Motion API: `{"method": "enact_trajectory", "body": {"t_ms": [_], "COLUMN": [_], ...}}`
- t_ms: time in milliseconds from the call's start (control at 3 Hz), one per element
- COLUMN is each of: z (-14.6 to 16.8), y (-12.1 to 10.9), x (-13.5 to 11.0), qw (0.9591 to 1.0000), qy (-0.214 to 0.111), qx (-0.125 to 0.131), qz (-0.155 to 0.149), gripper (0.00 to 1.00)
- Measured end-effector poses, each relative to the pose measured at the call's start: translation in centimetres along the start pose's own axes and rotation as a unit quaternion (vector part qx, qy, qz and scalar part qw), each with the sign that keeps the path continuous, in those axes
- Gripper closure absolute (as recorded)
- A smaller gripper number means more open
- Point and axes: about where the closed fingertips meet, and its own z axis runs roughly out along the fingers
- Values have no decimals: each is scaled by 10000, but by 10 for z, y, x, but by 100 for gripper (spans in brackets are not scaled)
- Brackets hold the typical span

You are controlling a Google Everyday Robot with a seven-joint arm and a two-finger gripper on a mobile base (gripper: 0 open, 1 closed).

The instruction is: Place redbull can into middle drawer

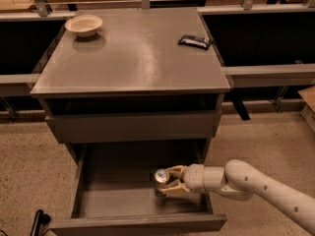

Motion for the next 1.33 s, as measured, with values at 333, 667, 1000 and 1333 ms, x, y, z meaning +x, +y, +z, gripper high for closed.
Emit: {"method": "enact_trajectory", "body": {"t_ms": [333,667,1000,1333], "z": [12,18,20,21], "y": [7,11,12,14], "x": [46,68,67,60], "qw": [9998,9996,9996,9998], "qy": [105,172,159,94], "qx": [14,40,21,-9], "qz": [143,218,217,170], "gripper": [79,56,33,0]}}
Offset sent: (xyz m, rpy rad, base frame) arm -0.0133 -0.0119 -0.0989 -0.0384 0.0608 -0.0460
